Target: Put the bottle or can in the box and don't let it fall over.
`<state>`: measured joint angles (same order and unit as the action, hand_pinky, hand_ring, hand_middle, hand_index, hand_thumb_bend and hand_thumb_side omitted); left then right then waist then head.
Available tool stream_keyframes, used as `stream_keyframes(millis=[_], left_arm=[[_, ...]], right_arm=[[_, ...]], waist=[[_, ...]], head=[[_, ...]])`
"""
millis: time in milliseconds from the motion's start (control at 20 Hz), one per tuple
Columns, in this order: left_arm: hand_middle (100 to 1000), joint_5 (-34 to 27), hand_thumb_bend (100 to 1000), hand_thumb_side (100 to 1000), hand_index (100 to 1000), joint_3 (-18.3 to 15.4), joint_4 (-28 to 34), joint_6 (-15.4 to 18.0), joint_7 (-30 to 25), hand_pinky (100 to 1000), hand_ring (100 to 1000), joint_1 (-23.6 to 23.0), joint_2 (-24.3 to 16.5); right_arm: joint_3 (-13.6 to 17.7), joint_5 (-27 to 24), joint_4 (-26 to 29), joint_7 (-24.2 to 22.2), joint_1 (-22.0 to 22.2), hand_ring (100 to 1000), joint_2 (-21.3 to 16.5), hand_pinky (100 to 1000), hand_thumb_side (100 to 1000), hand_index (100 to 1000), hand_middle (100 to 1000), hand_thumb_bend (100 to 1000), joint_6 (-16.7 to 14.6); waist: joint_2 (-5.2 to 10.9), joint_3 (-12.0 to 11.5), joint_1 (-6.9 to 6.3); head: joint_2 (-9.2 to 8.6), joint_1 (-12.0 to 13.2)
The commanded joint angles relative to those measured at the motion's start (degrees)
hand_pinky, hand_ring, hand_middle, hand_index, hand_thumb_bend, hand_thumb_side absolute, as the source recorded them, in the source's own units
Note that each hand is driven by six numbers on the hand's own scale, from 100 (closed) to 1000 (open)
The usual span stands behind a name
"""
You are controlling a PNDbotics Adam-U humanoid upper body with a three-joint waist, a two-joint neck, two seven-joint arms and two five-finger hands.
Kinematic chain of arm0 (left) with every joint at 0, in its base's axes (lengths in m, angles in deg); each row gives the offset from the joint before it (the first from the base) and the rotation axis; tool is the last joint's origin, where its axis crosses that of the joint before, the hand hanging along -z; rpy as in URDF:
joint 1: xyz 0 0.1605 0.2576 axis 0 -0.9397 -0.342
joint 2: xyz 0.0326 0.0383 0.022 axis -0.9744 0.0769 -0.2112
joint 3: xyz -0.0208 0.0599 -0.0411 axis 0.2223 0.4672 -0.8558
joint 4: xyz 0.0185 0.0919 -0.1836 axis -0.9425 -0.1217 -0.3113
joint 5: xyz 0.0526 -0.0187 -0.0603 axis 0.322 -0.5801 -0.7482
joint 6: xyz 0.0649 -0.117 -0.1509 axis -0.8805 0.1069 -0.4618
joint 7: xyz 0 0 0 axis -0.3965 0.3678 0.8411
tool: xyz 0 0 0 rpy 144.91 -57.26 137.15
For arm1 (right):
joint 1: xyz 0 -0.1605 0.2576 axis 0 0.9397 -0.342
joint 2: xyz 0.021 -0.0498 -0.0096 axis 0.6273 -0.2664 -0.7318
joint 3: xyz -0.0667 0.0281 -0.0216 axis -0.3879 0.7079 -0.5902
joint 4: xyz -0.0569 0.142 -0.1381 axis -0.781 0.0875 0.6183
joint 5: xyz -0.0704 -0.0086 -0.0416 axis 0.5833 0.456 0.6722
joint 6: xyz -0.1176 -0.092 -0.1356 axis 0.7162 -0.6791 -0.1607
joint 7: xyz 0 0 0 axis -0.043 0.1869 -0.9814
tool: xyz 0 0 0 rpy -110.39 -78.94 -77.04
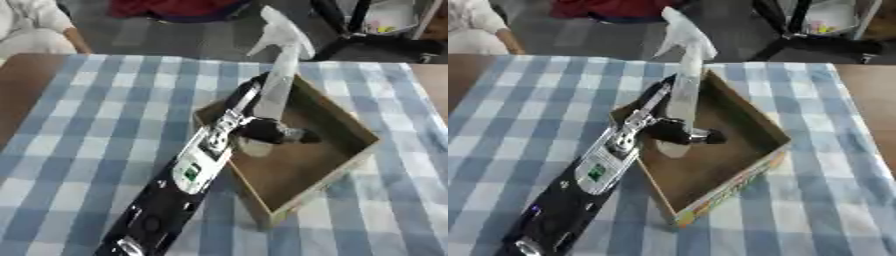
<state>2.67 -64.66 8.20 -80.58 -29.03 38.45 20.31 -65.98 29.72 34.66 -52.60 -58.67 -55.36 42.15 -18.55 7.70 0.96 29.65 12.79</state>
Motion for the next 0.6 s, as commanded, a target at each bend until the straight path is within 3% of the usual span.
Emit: stream_keyframes(millis=[50, 600], left_arm=[[758, 1.2, 978, 399, 931, -0.5, 0.7, 0.1, -0.8, 964, 637, 0.4, -1.2], [776, -3.6, 946, 450, 965, -1.8, 6.7, -1.5, -1.5, 957, 638, -2.3, -6.9]], right_arm=[[0.7, 0.0, 0.7, 0.3, 0.1, 899, -1.2, 829, 761, 850, 1000, 100, 0.0], [1.2, -0.1, 0.6, 0.9, 1.2, 898, -1.9, 829, 754, 850, 1000, 100, -0.2]], waist=[[1.7, -0.1, 0.08], [3.25, -1.5, -0.16]], head=[[0.21, -0.5], [2.3, -2.8]])
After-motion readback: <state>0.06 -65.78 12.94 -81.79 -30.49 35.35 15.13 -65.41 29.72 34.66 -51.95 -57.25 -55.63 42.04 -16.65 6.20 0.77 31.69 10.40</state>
